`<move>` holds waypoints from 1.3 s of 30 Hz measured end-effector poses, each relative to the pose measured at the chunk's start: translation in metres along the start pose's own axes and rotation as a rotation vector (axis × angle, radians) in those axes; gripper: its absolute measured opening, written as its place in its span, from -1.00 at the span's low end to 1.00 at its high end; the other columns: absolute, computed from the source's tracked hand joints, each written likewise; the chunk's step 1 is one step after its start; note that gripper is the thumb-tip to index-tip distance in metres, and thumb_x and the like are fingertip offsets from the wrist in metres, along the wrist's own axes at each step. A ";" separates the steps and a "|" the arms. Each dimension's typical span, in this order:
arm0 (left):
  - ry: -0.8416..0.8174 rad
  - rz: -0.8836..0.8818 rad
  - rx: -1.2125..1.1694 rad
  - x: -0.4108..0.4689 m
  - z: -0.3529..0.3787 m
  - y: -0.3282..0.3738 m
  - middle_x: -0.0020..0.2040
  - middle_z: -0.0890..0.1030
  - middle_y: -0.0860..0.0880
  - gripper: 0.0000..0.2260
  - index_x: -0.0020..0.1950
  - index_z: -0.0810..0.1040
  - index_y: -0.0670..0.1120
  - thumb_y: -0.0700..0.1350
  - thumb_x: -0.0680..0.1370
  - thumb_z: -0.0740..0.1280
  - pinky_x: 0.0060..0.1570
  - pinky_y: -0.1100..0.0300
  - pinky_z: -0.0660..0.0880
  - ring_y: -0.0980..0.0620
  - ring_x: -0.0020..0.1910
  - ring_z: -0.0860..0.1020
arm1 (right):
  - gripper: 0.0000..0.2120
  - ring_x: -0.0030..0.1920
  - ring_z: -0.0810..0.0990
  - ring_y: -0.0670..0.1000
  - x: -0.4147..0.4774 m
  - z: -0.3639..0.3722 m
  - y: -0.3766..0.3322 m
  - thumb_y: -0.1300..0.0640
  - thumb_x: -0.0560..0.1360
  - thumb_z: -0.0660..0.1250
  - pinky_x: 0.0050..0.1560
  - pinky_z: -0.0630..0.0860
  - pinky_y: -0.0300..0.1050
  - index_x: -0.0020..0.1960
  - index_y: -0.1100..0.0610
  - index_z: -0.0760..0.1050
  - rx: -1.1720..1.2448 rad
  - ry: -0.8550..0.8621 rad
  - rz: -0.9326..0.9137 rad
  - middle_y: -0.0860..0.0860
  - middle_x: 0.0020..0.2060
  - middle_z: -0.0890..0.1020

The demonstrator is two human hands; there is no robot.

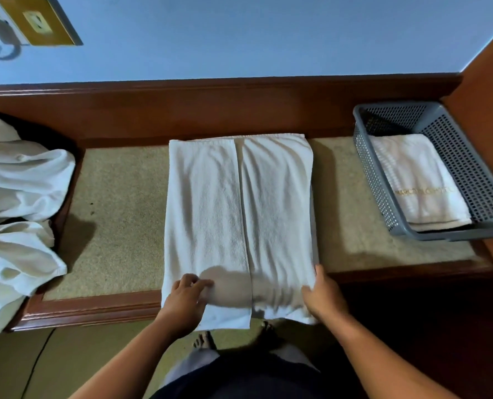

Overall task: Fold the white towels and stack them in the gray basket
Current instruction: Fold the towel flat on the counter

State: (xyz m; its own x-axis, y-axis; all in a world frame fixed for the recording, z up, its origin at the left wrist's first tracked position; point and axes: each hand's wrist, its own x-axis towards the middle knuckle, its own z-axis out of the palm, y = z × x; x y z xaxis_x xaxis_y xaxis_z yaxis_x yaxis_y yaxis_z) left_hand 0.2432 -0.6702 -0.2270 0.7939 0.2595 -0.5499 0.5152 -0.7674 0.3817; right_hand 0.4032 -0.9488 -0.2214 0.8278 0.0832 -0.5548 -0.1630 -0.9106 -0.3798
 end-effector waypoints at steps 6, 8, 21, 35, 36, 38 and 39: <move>-0.062 -0.073 -0.197 -0.002 -0.016 -0.024 -0.15 0.61 0.04 -0.80 0.24 0.47 0.17 -0.01 0.68 0.14 -0.20 0.13 0.50 0.03 -0.25 0.56 | -0.58 0.03 0.59 0.10 -0.027 0.014 -0.050 0.28 0.51 0.30 0.01 0.47 -0.15 0.36 0.13 0.46 0.413 0.112 -0.022 0.12 0.18 0.64; -0.055 -0.084 -0.261 -0.008 -0.016 -0.031 -0.05 0.65 0.03 -0.82 0.23 0.47 0.16 0.00 0.68 0.16 -0.10 0.10 0.56 0.03 -0.13 0.60 | -0.55 0.20 0.59 0.10 -0.042 0.031 -0.071 0.28 0.55 0.29 0.13 0.44 -0.19 0.43 0.14 0.42 0.491 0.166 -0.062 0.10 0.27 0.60; 0.012 -0.207 -0.500 -0.015 -0.009 -0.033 -0.08 0.66 0.04 -0.78 0.10 0.52 -0.05 0.07 0.59 0.38 -0.06 0.08 0.54 0.04 -0.08 0.62 | -0.50 0.38 0.39 0.04 -0.120 0.154 -0.076 0.12 0.57 0.26 0.39 0.33 -0.11 0.50 -0.05 0.31 0.016 -0.204 -0.350 0.01 0.35 0.41; 0.070 -0.271 -0.365 0.000 -0.010 -0.030 -0.21 0.62 -0.06 -0.85 -0.13 0.50 -0.09 -0.03 0.54 0.35 -0.19 0.08 0.51 -0.08 -0.18 0.58 | -0.57 0.33 0.45 0.10 -0.094 0.116 -0.040 0.16 0.55 0.21 0.35 0.39 0.00 0.39 -0.10 0.40 -0.139 -0.112 -0.147 0.02 0.33 0.43; 0.069 -0.271 -0.356 0.000 -0.011 -0.030 -0.20 0.62 -0.06 -0.85 -0.13 0.48 -0.09 -0.03 0.54 0.35 -0.19 0.08 0.50 -0.07 -0.18 0.58 | -0.63 0.30 0.46 0.10 -0.093 0.116 -0.043 0.14 0.55 0.22 0.32 0.40 0.01 0.34 -0.06 0.45 -0.147 -0.054 -0.161 0.01 0.29 0.45; 0.077 -0.287 -0.378 0.002 -0.015 -0.029 -0.16 0.62 -0.06 -0.85 -0.06 0.46 -0.09 -0.02 0.54 0.34 -0.20 0.09 0.49 -0.05 -0.18 0.57 | -0.69 0.24 0.46 0.10 -0.088 0.116 -0.051 0.10 0.54 0.25 0.26 0.42 0.03 0.27 -0.02 0.49 -0.175 0.061 -0.225 0.01 0.21 0.45; 0.083 -0.295 -0.399 0.003 -0.017 -0.027 -0.12 0.63 -0.06 -0.81 0.01 0.44 -0.09 0.00 0.54 0.34 -0.19 0.09 0.50 -0.05 -0.15 0.58 | -0.69 0.23 0.45 0.09 -0.085 0.115 -0.054 0.10 0.53 0.27 0.24 0.42 0.02 0.26 -0.02 0.49 -0.185 0.105 -0.261 0.00 0.19 0.44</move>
State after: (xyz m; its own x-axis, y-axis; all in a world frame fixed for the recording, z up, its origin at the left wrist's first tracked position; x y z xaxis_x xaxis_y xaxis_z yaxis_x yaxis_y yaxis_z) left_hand 0.2366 -0.6387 -0.2266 0.6102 0.4901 -0.6225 0.7923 -0.3740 0.4821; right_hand 0.2803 -0.8596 -0.2392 0.8813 0.2898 -0.3732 0.1539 -0.9228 -0.3532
